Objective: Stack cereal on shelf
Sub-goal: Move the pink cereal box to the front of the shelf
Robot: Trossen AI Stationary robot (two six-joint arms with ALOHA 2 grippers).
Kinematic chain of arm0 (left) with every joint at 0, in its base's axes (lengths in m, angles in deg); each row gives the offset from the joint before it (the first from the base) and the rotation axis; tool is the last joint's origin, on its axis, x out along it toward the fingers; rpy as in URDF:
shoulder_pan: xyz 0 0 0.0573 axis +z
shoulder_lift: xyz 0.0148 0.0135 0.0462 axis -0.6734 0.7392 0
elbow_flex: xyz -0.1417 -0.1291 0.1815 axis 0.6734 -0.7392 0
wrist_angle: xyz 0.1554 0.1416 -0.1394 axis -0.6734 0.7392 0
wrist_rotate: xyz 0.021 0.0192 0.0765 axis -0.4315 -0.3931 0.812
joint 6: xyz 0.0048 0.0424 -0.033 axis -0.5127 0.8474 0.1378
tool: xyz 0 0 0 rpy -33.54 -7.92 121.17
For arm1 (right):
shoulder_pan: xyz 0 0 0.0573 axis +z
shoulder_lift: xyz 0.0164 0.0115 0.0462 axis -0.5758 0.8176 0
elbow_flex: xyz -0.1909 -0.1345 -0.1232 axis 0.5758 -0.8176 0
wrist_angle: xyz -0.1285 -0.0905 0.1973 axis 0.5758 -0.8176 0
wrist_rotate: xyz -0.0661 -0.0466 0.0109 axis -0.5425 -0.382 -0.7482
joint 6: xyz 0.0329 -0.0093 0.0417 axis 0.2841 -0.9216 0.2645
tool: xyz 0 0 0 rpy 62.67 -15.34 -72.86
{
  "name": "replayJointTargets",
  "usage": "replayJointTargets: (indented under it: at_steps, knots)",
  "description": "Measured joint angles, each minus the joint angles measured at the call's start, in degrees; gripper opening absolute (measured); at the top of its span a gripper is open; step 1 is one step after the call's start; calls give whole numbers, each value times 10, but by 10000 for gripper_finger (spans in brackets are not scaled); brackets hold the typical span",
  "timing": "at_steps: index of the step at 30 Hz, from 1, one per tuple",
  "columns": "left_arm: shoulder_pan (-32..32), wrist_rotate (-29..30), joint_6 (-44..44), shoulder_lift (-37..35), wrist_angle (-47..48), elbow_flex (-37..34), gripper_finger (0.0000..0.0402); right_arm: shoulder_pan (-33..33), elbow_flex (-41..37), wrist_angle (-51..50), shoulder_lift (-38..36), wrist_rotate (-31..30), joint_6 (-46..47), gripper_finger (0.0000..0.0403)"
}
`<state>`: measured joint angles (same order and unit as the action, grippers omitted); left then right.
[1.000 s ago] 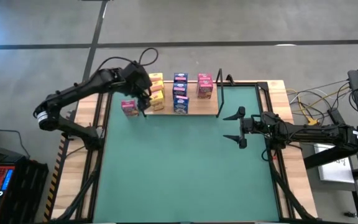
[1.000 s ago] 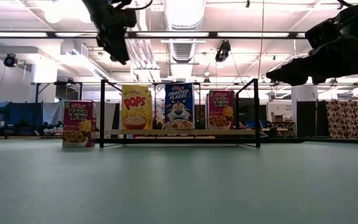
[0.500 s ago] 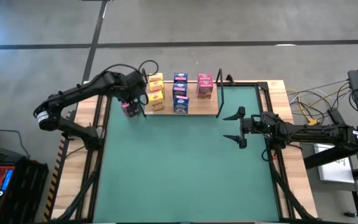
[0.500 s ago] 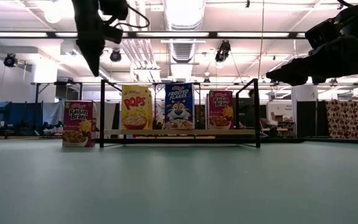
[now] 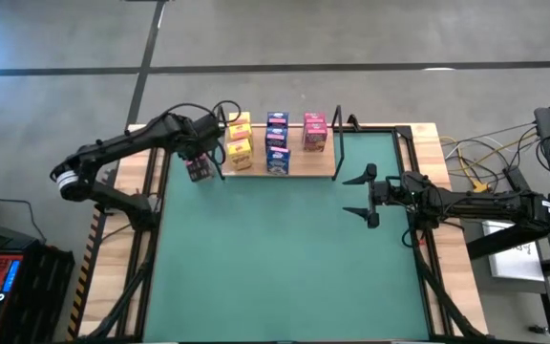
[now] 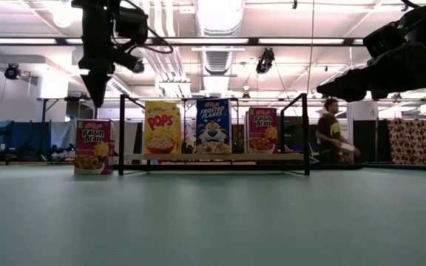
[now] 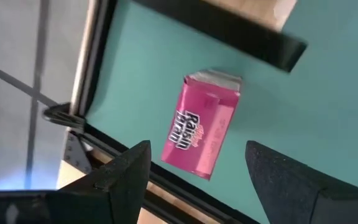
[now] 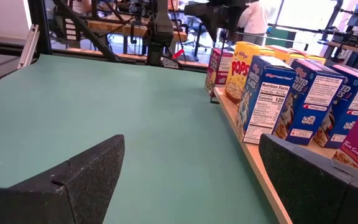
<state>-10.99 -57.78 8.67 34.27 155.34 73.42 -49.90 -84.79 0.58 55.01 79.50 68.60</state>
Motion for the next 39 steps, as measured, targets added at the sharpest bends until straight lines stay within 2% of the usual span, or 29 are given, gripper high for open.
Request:
replayJointTargets:
  at_steps: [11, 23, 28, 39]
  knots:
    - [49, -50, 69, 0, -51, -43, 244, 0, 0, 0, 0, 0, 0, 361]
    - [113, -136, 143, -1, -92, -71, 244, 0, 0, 0, 0, 0, 0, 361]
    - [115, -136, 144, -2, -99, -80, 244, 0, 0, 0, 0, 0, 0, 361]
    - [117, -131, 150, 1, -91, -51, 244, 0, 0, 0, 0, 0, 0, 361]
